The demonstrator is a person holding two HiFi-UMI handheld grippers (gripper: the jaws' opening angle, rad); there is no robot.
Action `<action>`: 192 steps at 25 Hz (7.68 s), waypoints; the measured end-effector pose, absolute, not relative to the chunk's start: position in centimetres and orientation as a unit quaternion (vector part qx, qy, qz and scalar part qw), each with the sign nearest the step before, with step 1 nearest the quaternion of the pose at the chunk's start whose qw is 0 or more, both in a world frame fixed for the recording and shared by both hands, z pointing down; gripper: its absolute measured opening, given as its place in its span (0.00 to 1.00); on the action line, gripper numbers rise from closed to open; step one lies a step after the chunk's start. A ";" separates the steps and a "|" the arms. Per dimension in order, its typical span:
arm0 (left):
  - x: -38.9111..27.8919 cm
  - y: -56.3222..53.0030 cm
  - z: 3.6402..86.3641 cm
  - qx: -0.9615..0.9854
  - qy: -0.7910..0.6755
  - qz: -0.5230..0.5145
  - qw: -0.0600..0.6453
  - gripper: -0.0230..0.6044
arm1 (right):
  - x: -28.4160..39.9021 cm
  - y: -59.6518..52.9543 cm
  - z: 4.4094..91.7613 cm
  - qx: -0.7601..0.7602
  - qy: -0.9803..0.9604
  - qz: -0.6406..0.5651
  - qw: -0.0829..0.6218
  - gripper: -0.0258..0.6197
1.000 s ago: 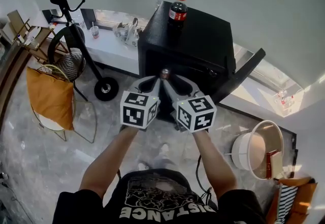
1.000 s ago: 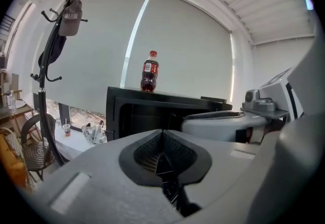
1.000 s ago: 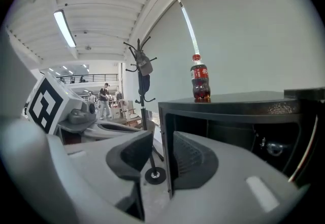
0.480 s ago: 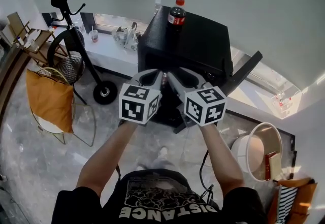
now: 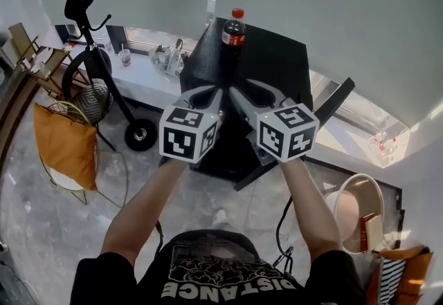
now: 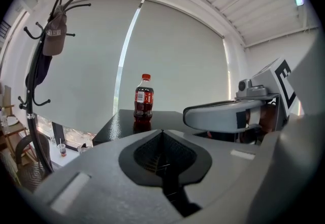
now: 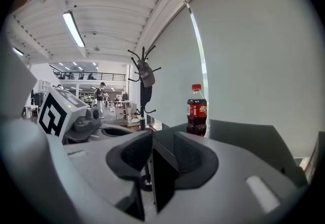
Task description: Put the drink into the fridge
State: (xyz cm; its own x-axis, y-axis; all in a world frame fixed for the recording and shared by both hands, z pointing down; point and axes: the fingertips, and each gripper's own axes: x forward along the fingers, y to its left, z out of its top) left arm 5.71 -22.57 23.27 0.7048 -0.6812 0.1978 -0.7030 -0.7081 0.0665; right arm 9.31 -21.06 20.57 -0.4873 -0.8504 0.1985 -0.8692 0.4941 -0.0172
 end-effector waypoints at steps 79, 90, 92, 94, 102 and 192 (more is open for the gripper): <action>3.1 -24.2 20.5 0.911 -0.405 0.054 0.056 0.04 | 7.6 -27.1 18.4 0.451 -0.886 0.064 0.087 0.52; 2.0 -19.4 21.6 0.916 -0.392 0.052 0.070 0.04 | 5.9 -21.6 18.9 0.458 -0.883 0.058 0.088 0.52; 1.8 -18.4 21.9 0.916 -0.391 0.053 0.071 0.04 | 5.8 -20.5 19.2 0.464 -0.879 0.058 0.086 0.52; 1.5 -17.3 22.4 0.917 -0.388 0.054 0.073 0.04 | 5.6 -19.3 19.5 0.472 -0.876 0.056 0.084 0.52; 1.0 -14.6 24.3 0.923 -0.371 0.051 0.085 0.04 | 5.5 -15.9 21.3 0.498 -0.863 0.048 0.073 0.52; 14.9 -30.6 64.6 0.941 -0.300 0.080 0.131 0.04 | 23.2 -35.0 65.6 0.683 -0.727 0.049 0.054 0.52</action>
